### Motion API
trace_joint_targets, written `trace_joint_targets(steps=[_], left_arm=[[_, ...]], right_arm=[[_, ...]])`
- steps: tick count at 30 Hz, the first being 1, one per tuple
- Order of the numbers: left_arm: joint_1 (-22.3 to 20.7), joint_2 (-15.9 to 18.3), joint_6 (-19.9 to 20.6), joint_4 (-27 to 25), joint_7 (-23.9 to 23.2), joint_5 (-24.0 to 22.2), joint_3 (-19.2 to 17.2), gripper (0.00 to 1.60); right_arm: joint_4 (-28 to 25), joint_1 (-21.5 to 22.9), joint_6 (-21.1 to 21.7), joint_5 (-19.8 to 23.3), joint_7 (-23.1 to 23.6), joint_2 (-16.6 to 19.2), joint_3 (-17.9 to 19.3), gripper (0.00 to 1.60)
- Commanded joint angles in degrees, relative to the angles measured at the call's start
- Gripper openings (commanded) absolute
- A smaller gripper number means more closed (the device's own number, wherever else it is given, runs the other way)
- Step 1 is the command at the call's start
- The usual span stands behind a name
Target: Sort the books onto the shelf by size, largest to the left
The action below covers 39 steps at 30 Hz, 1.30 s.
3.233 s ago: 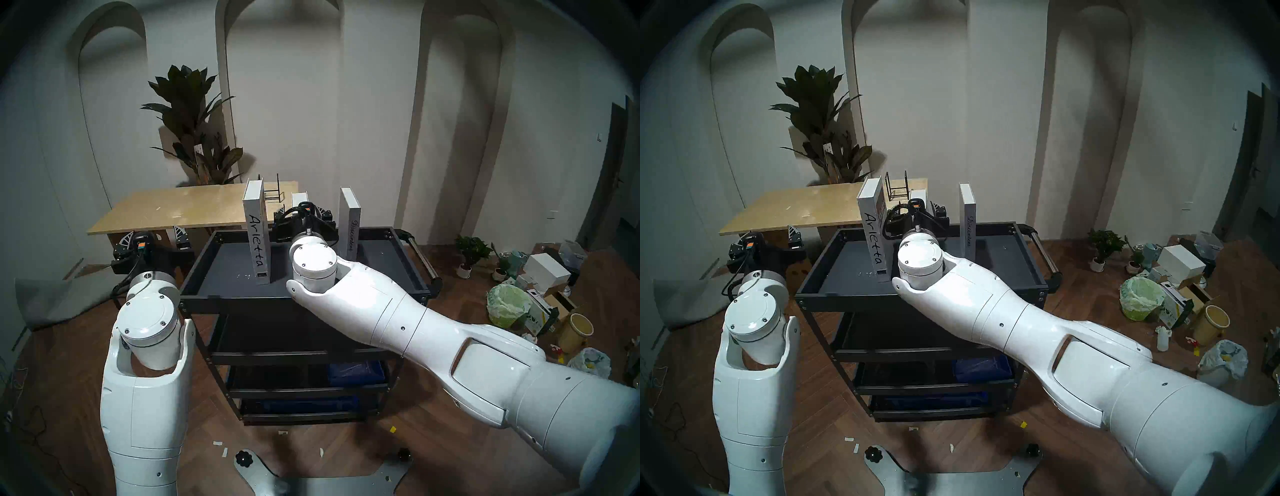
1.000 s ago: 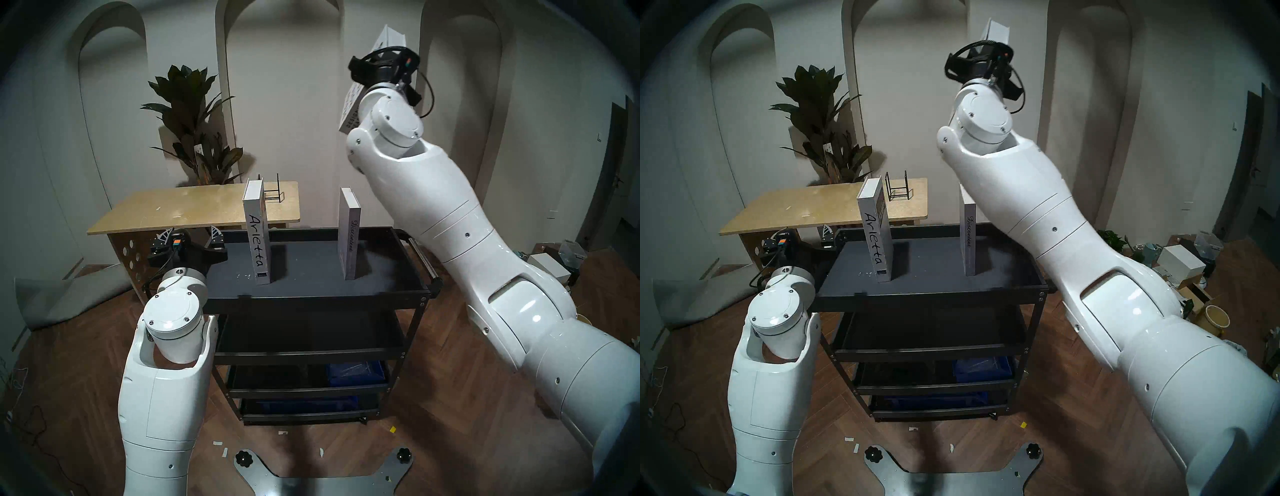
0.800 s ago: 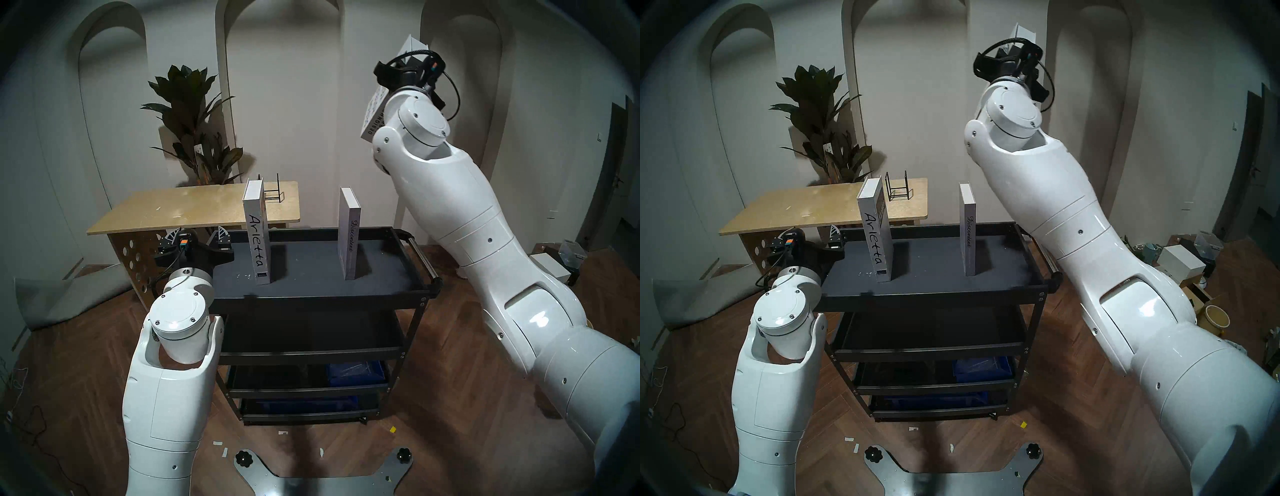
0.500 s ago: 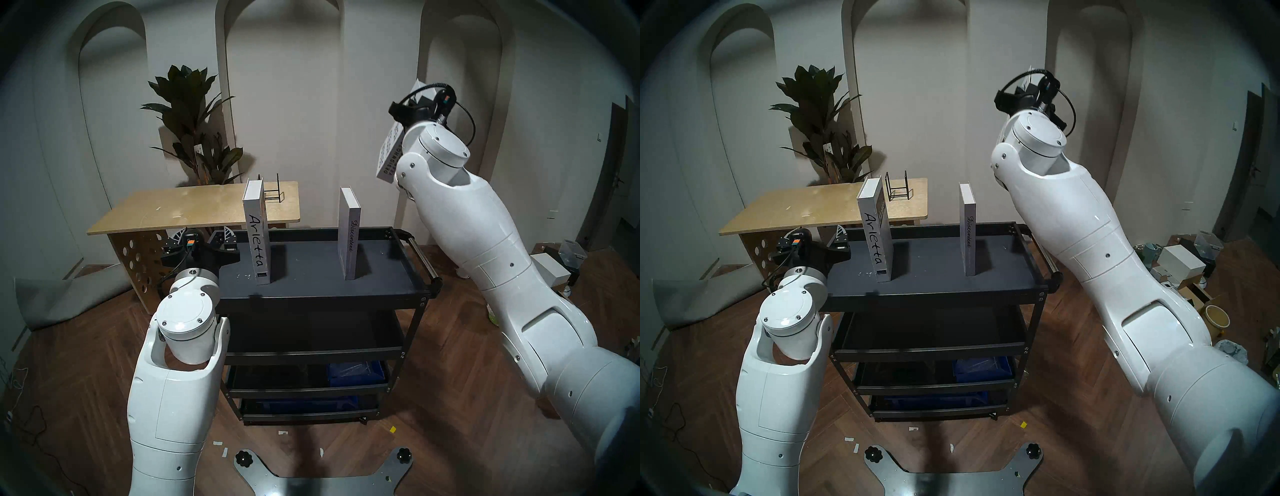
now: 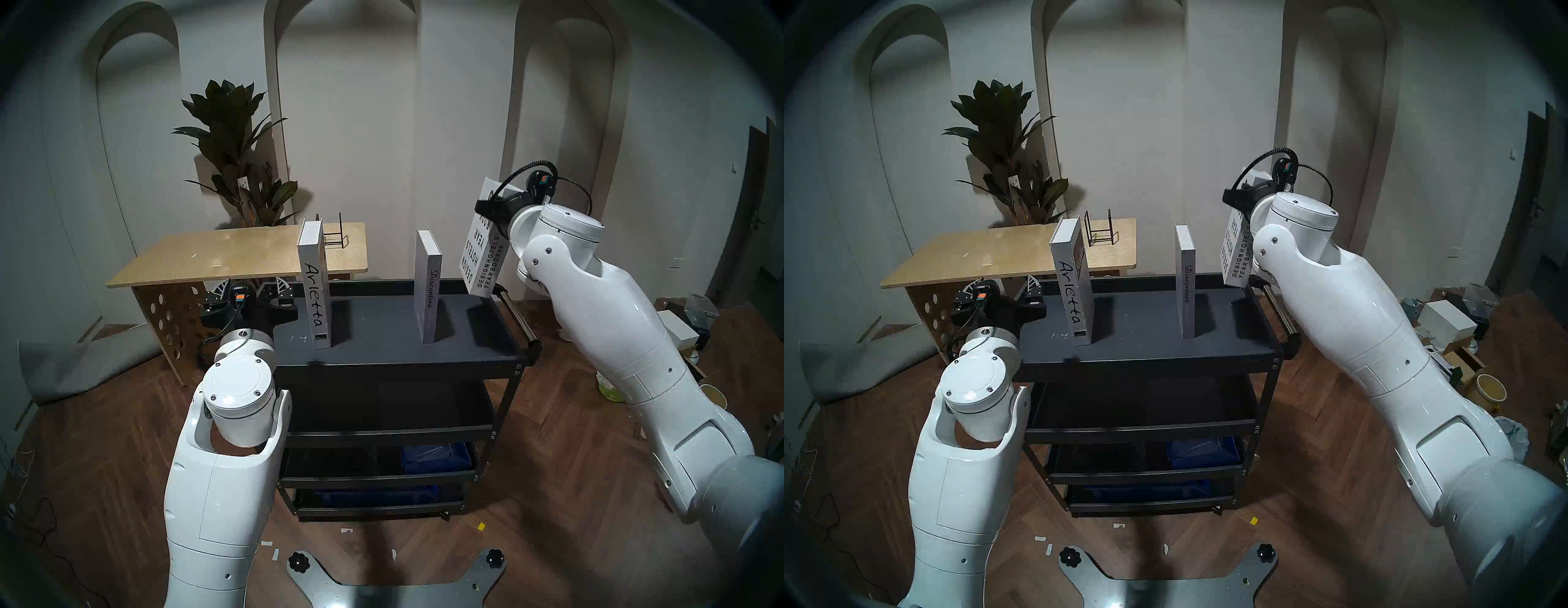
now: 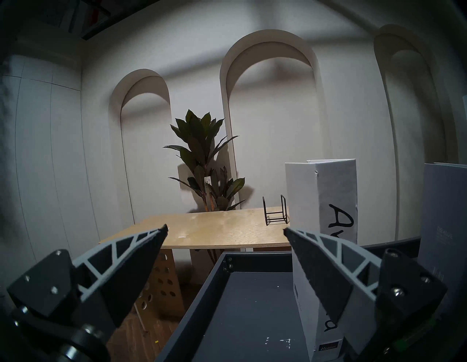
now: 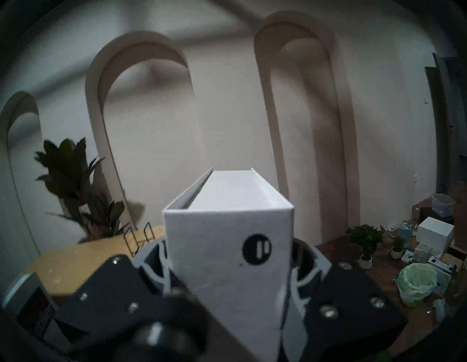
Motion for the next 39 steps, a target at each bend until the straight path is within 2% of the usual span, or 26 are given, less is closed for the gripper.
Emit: trace_joint_targets(steps=[1,6,9,13,21,32,39], left_arm=[[-0.09,-0.37,-0.39,-1.81,1.9,1.05,-0.55,1.6],[0.54,-0.37,-0.37,-2.39,2.29,0.94,-1.01,1.6],[1.27,-0.47,-0.47,-3.06,2.54,0.76,-1.48,1.6],[1.73,-0.49,-0.56,-3.4,2.61,0.65,-1.72,1.6],[3.03,-0.58,-0.67,-4.23,2.83,0.51,-2.28,1.6],[3.79,-0.6,-0.51,-4.79,3.22,0.94,-2.05,1.6],[3.98,-0.59,-0.31,-4.99,3.5,1.18,-1.86,1.6]], right_arm=[[-4.14,-0.74,5.89,2.34,4.67,6.59,1.1,0.0],[-4.47,-0.17,5.85,1.09,5.72,7.07,1.19,0.0],[-4.24,0.18,3.53,-0.98,8.66,7.27,0.33,0.0],[-3.39,0.2,2.2,-2.06,10.18,6.63,-0.37,0.0],[0.47,-0.82,-4.08,-7.06,12.75,5.11,-3.69,0.0],[6.85,-1.73,-13.45,-10.16,16.89,2.43,-7.14,0.0],[9.62,-1.67,-17.1,-12.1,17.73,1.94,-8.55,0.0]])
